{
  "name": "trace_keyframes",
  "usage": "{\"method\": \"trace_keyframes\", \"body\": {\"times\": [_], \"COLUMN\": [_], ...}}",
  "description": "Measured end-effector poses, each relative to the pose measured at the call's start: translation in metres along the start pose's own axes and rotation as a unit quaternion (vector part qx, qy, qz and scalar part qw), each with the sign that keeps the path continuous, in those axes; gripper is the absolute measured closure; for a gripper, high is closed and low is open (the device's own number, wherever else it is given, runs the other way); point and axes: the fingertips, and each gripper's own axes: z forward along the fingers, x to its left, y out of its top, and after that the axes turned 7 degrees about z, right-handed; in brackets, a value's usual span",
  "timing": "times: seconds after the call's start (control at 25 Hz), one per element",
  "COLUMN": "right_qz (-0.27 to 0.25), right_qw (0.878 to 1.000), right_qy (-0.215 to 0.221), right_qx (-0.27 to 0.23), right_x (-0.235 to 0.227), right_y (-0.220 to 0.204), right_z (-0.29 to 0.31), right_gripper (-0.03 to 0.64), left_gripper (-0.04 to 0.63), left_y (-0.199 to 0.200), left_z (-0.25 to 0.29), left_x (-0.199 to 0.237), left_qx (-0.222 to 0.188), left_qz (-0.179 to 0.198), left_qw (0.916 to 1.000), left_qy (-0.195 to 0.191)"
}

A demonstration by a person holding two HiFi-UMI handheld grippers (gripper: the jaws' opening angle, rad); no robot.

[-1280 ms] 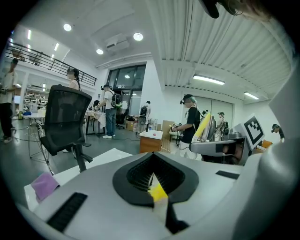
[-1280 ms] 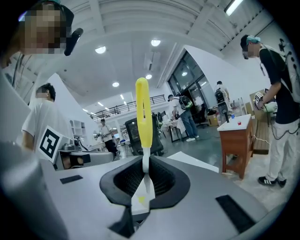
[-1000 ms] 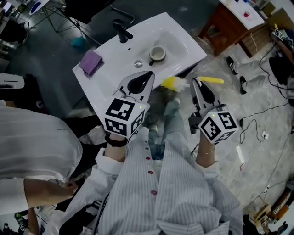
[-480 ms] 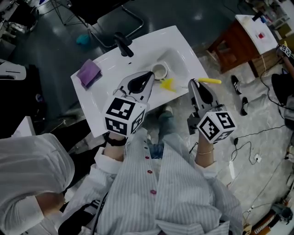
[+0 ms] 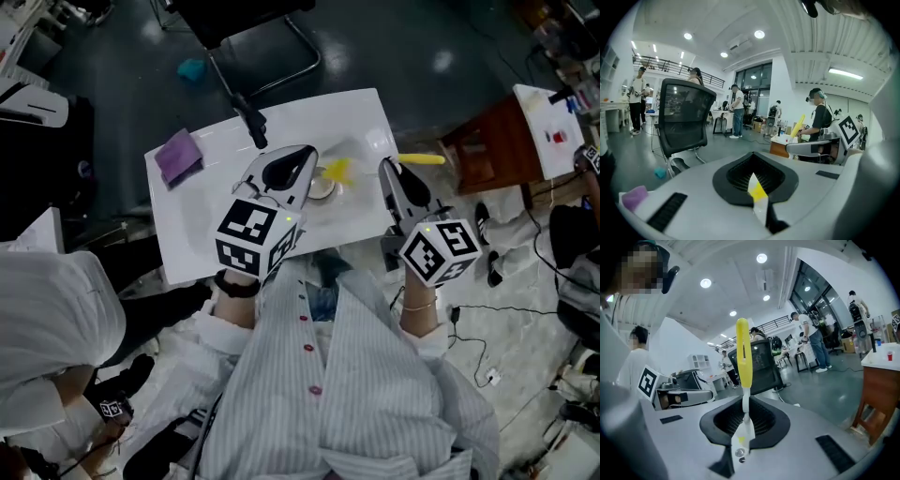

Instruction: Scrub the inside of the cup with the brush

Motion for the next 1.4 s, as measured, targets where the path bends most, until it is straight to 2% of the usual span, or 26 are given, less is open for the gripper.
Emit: {"method": "trace_keyframes", "body": {"times": [0.24, 0.48, 0.84, 1.12, 1.4], "right_qz": [-0.010, -0.004, -0.001, 0.011, 0.024], "right_qw": [0.998, 0.995, 0.993, 0.993, 0.990], "right_qy": [0.054, 0.083, 0.076, 0.069, 0.064], "right_qx": [0.037, 0.060, 0.085, 0.094, 0.121], "right_x": [-0.013, -0.007, 0.001, 0.012, -0.015], "right_y": [0.006, -0.002, -0.022, -0.040, -0.054], "right_z": [0.034, 0.051, 0.060, 0.078, 0.099], "right_gripper": [0.561, 0.561, 0.561, 0.561, 0.561], "left_gripper": [0.586, 0.586, 0.586, 0.586, 0.586], "left_y": [-0.004, -0.022, -0.051, -0.088, -0.138], "left_z": [0.017, 0.011, 0.004, -0.005, 0.021], "left_x": [0.013, 0.023, 0.032, 0.051, 0.055], "left_qx": [0.010, 0.034, 0.070, 0.100, 0.152], "left_qz": [-0.018, -0.028, -0.028, -0.034, -0.054], "left_qw": [0.9987, 0.9967, 0.9952, 0.9930, 0.9864], "left_qy": [0.046, 0.068, 0.062, 0.053, 0.034]}}
